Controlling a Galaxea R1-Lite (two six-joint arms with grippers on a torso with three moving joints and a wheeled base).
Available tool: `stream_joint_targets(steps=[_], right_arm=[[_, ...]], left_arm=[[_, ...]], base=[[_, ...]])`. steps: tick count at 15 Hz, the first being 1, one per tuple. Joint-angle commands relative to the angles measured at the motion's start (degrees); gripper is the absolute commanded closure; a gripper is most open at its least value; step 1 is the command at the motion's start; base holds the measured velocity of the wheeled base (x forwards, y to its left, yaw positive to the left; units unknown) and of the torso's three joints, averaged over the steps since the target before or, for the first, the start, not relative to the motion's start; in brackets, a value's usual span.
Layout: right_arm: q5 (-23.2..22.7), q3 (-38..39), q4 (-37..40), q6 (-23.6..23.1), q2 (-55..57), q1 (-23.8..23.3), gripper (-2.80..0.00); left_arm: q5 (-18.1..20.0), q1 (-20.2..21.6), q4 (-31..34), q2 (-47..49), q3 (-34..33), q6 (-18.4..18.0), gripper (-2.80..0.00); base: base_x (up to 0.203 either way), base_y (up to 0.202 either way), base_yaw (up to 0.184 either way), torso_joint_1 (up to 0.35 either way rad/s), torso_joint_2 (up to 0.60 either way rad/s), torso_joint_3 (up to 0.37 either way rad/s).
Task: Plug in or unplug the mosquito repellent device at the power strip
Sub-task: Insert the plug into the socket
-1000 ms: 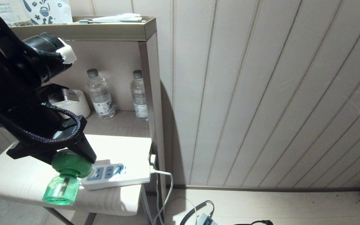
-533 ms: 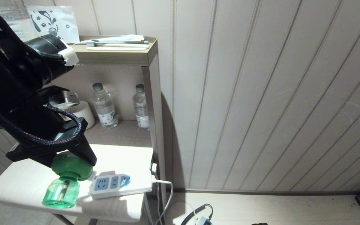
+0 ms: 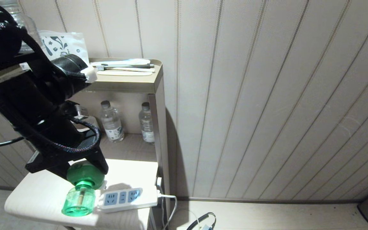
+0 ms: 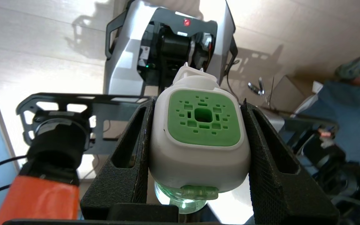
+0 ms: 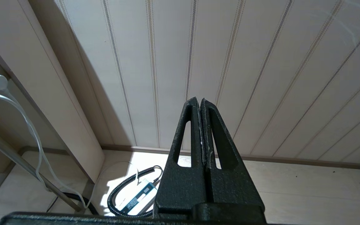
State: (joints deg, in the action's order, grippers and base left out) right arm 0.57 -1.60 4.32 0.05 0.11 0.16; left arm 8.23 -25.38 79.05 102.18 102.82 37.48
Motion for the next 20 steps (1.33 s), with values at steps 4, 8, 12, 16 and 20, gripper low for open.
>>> stream_joint_targets(steps=[4,8,12,16,20], right_arm=[[0.04,0.01,0.08,0.13,-0.02,0.02,0.0],[0.04,0.01,0.02,0.13,-0.02,0.02,0.0],[0.04,0.01,-0.01,0.13,-0.02,0.02,0.0],[0.04,0.01,-0.01,0.13,0.05,0.02,0.0],[0.04,0.01,-0.01,0.13,-0.02,0.02,0.0]], left_arm=[[-3.63,0.14,-8.5,-0.03,-10.4,2.55,0.0],[-8.05,0.33,-18.79,0.4,-18.15,4.0,0.0],[-8.04,0.33,-19.1,3.82,-16.9,5.76,0.0],[-8.21,0.51,-19.21,6.53,-15.31,7.07,0.0],[-7.53,0.42,-19.11,7.95,-14.23,6.9,0.0]], base=[[0.0,0.0,0.0,0.022,-0.04,-0.023],[0.0,0.0,0.0,0.0,0.0,0.0],[0.0,0.0,0.0,0.0,0.0,0.0],[0.0,0.0,0.0,0.0,0.0,0.0],[0.0,0.0,0.0,0.0,0.0,0.0]])
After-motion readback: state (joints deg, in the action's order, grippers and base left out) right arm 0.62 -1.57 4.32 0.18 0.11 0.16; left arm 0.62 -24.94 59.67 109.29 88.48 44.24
